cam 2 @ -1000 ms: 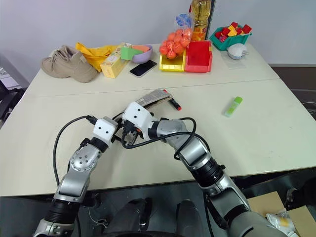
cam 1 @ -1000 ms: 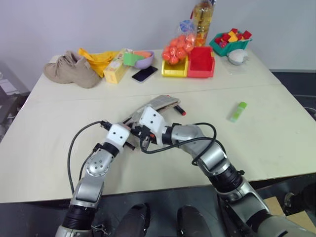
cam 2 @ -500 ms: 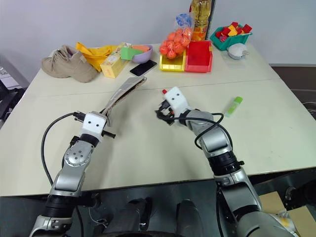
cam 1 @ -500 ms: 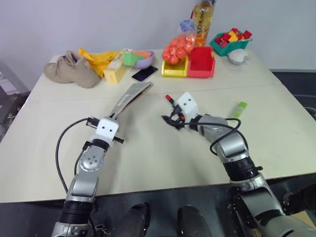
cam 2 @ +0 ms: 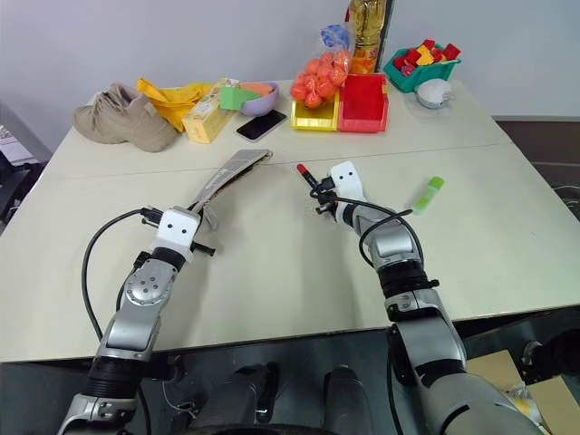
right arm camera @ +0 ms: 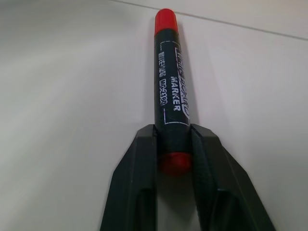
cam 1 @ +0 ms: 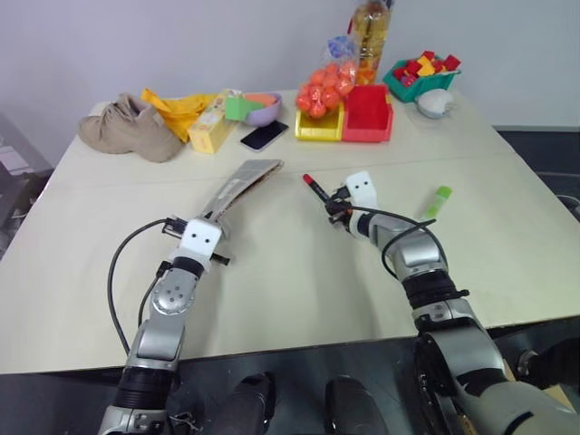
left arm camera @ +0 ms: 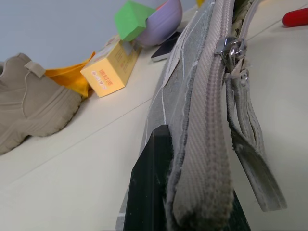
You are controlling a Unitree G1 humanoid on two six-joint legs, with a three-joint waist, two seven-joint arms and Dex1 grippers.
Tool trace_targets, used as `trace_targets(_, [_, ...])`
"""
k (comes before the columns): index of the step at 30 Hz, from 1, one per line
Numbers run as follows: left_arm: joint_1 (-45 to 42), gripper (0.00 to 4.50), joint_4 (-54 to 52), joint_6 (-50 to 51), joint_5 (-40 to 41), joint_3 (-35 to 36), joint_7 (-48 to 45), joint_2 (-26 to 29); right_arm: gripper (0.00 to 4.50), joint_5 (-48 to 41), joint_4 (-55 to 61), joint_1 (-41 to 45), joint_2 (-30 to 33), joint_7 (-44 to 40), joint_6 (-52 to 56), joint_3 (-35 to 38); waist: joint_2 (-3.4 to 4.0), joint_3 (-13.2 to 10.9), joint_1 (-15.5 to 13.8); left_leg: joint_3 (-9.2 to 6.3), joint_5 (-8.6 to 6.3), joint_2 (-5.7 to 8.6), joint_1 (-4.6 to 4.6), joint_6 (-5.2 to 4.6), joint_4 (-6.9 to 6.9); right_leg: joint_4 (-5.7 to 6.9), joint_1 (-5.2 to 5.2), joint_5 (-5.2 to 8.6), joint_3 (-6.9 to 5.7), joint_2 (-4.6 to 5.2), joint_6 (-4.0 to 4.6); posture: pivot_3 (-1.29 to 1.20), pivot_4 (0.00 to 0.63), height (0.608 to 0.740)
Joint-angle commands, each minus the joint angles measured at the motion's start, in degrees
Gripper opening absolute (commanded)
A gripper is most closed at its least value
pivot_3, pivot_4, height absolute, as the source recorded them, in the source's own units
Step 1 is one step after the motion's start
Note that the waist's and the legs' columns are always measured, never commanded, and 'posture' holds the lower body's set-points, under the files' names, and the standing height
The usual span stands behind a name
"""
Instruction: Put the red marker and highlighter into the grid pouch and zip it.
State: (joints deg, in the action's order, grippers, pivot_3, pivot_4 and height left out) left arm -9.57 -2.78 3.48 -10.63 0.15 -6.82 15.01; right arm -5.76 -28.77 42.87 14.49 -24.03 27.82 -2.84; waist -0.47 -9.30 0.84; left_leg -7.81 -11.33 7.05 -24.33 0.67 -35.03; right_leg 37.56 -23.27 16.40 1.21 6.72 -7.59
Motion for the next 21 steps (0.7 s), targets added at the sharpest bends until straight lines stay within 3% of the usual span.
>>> trace_targets(1, [-0.77,0.00,-0.86,-0.18,0.08,0.61,0.76,0.04,0.37,-0.02,8.29,-0.53,1.33,-1.82,-2.48,-0.03,0.00,0.00,-0.05,0.00,0.00,0.00,0.00,0.00,0.00,0.00,0.00,0.00,0.00,0.00,0.00,0.00,0.150,0.740])
trace_targets(10, [-1.83,0.00,-0.23,-1.04,1.31,0.21,-0.83,0.01,0.37,-3.35,32.16,-7.71,10.78,-15.89,-2.08,-2.80,0.01,0.00,-0.04,-0.02,-0.01,0.00,-0.06,-0.01,-0.02,-0.01,-0.02,0.00,-0.04,0.01,-0.01,0.00,0.150,0.740])
trace_targets(21, [-2.61,0.00,-0.43,-1.12,1.90,-0.85,-1.59,-0.56,0.37,-2.08,33.81,-8.14,10.75,-16.37,-0.28,-5.44,0.00,-0.01,-0.23,-0.01,-0.01,0.00,-0.06,-0.01,-0.05,-0.01,-0.01,0.00,-0.04,0.03,-0.01,0.00,0.150,0.740])
